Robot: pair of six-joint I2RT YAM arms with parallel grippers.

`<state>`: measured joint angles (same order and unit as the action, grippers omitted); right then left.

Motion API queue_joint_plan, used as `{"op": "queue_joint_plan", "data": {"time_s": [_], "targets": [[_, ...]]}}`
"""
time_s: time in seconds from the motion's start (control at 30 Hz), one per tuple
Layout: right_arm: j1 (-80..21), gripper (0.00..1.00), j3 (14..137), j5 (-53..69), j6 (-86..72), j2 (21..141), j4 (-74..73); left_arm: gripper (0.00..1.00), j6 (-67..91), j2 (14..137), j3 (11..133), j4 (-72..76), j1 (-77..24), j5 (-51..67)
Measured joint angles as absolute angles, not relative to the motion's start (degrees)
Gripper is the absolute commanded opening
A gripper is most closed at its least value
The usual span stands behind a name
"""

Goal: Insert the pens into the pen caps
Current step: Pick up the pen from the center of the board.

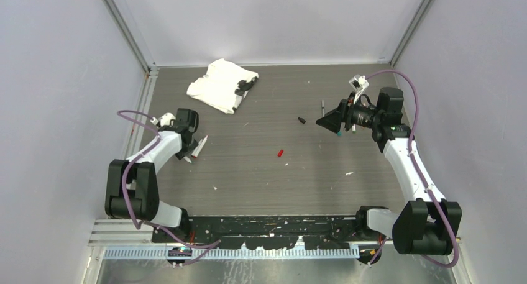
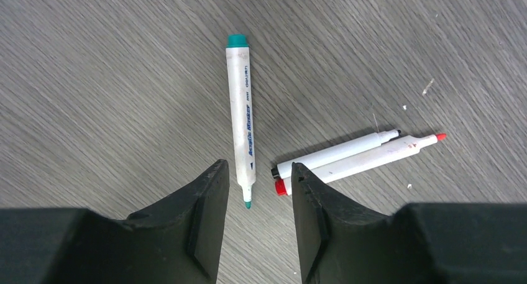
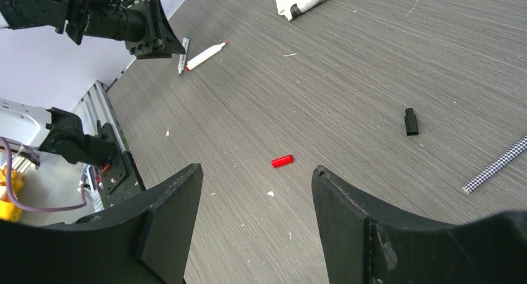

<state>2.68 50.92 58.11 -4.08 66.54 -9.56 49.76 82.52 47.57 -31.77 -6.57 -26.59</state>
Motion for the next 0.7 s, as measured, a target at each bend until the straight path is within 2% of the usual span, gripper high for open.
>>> {"op": "queue_joint_plan", "data": {"time_s": [0.3,0.7], "targets": [[2.7,0.71,50.9,58.1,-3.7,66.7,-9.6,0.35,50.7,85.5,47.9,-32.0,-4.8,-25.7],[2.6,0.71,50.9,58.1,-3.5,66.8,-10.0,0.31,52.4,88.2,49.8,-34.6,-3.6,-25.2]]}}
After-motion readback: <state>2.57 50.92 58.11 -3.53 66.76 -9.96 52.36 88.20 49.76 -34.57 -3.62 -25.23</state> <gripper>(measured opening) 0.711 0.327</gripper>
